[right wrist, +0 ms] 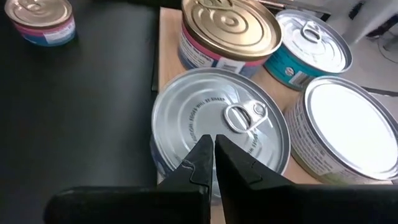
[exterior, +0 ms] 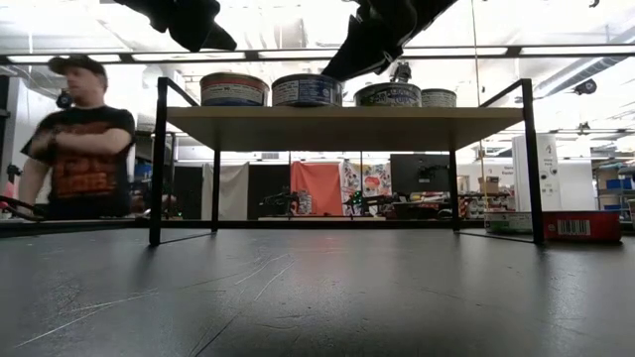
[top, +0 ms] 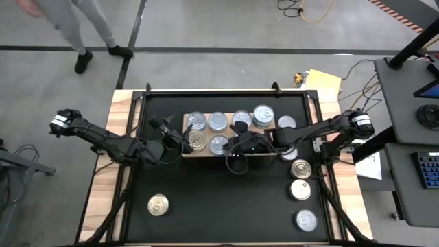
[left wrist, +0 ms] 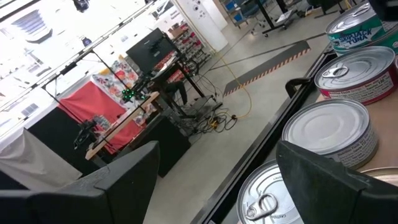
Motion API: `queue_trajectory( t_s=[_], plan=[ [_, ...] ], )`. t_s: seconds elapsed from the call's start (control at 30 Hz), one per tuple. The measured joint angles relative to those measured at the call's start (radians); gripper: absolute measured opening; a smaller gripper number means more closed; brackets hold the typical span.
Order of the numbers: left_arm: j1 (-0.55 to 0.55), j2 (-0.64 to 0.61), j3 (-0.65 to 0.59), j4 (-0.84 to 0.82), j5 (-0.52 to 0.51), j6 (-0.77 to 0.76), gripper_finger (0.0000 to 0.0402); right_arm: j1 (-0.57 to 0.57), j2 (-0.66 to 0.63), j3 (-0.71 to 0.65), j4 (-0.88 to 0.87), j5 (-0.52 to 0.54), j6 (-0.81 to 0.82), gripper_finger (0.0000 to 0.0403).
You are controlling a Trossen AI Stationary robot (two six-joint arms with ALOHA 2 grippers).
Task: Stack canned seafood by type on shelf
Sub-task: Put the dark blue tuna can on the shelf
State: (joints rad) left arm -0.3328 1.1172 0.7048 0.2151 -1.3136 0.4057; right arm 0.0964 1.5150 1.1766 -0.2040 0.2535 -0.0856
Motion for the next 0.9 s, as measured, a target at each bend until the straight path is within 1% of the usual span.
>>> queue_trajectory(
  t_s=[0.4,0.9],
  plan=[
    [0.000,0.000,0.000,0.000,0.000,0.000,0.0306,-0.032,0.000,-0.007,0.002,0.000,0.010,0.0009],
    [0.000,0.000,0.000,0.000,0.000,0.000,0.0306,-0.039,0.000,-0.008,0.000,0.004,0.005,0.0009]
  ],
)
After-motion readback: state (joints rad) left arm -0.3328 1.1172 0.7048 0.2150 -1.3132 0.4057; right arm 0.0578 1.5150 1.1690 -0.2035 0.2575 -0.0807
